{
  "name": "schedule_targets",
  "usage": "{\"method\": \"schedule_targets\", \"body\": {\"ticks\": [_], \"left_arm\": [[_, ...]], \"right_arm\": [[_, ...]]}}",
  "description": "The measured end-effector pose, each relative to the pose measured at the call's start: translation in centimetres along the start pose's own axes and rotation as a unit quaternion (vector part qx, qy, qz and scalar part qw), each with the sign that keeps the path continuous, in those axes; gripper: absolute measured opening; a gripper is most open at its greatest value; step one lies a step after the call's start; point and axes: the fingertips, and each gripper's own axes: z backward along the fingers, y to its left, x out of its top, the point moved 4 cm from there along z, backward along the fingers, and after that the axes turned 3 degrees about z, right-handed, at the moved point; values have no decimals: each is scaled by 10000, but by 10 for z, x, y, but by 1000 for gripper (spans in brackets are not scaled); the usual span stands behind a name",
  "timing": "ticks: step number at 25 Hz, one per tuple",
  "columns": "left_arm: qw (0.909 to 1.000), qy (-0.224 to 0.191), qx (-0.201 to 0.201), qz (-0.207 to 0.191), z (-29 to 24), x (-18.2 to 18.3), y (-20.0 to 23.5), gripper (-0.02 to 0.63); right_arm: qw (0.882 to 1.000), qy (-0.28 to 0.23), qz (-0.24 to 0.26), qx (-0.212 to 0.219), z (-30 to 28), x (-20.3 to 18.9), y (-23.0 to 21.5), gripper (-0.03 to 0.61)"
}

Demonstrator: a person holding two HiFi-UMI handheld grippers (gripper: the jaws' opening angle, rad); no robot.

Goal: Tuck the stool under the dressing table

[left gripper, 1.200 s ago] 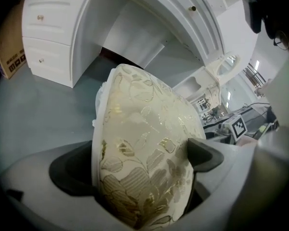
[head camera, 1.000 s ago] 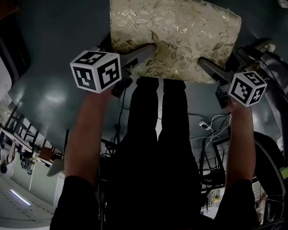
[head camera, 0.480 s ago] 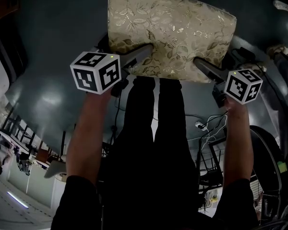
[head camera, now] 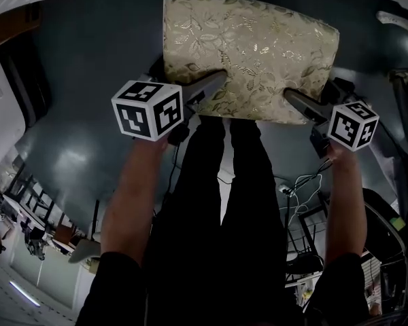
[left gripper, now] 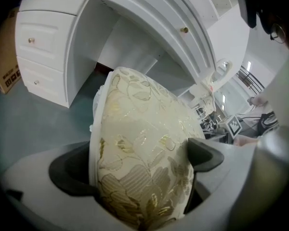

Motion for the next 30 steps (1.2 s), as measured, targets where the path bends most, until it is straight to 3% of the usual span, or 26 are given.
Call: {"method": "schedule_targets", "body": {"ticks": [7,12,19,30], "left_arm": [[9995,12,10,-320,3,12,-2,591],[9996,115,49,-260,3,11,-3,591],[9998,-79,123,-136,7,2,-2,591],[9992,-98,-10,-398,4,13,-6,591]], "right_arm": [[9994,-321,-82,61,-1,-2,3,531],[9992,-346,-172,124,-1,-4,1,531],[9991,-364,48,207,-4,0,0,531],[9977,-667,-37,70,2,-3,2,531]]}}
